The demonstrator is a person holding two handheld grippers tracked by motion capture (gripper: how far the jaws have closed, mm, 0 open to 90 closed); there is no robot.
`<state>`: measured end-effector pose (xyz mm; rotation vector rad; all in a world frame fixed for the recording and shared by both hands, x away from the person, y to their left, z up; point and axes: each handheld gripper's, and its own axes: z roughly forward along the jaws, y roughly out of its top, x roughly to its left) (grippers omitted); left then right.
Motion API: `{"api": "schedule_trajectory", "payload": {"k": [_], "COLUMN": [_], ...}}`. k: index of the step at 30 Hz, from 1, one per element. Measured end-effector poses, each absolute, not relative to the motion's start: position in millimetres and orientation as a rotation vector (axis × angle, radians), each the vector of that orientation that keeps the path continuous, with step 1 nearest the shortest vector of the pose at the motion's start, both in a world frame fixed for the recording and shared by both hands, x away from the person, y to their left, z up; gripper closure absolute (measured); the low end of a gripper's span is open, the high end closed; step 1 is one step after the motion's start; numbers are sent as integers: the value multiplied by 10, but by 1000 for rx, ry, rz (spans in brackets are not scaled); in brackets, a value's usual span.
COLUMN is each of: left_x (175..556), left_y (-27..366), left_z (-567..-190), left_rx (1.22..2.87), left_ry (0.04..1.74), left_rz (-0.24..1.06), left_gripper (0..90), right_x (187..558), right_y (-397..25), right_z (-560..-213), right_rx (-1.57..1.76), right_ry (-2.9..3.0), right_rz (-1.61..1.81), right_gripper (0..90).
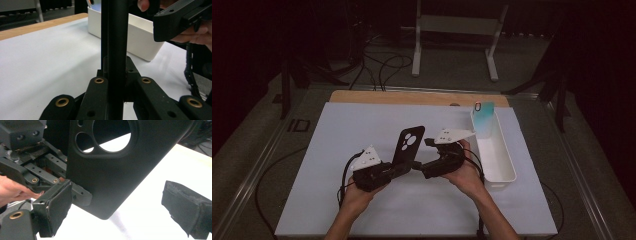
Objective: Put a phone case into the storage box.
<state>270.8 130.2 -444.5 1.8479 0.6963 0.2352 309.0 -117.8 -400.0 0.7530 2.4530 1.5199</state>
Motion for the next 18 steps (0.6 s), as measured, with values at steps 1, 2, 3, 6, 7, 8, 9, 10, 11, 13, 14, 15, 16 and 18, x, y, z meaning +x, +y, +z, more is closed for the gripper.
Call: {"api": "schedule_trajectory", "payload": {"k": [1,2,3,6,7,8,9,10,11,13,14,15,16,18], "left_x": [2708,2707,2707,2704,2704,2704,2705,2705,2706,2706,2705,2704,2703,2706], "left_y": [1300,1299,1297,1290,1291,1291,1290,1288,1288,1285,1284,1282,1281,1280], "left_z": [-4448,-4449,-4451,-4455,-4456,-4457,-4461,-4463,-4465,-4468,-4470,-4472,-4475,-4482], "left_rx": [1848,1847,1845,1842,1844,1845,1846,1846,1847,1845,1844,1843,1841,1839], "left_ry": [701,703,706,714,714,713,713,713,713,716,718,719,722,723], "left_rz": [240,242,244,250,251,254,255,257,260,260,258,259,260,260], "left_gripper": [848,848,848,848,848,848,848,848,848,848,848,848,848,848], "right_x": [3087,3079,3072,3045,3036,3028,3019,3008,3004,2998,2998,2997,2999,3001], "right_y": [-1172,-1161,-1151,-1118,-1107,-1097,-1087,-1075,-1071,-1059,-1054,-1051,-1047,-1040], "right_z": [-3999,-3993,-3990,-3961,-3950,-3942,-3929,-3910,-3892,-3856,-3840,-3827,-3811,-3791], "right_rx": [754,755,760,755,747,744,743,748,754,780,795,810,824,843], "right_ry": [2449,2444,2439,2424,2417,2411,2400,2386,2379,2360,2349,2348,2343,2333], "right_rz": [1516,1510,1508,1497,1494,1497,1492,1495,1498,1502,1501,1509,1534,1554], "right_gripper": [91,90,90,90,90,90,90,90,90,90,90,90,90,90]}}
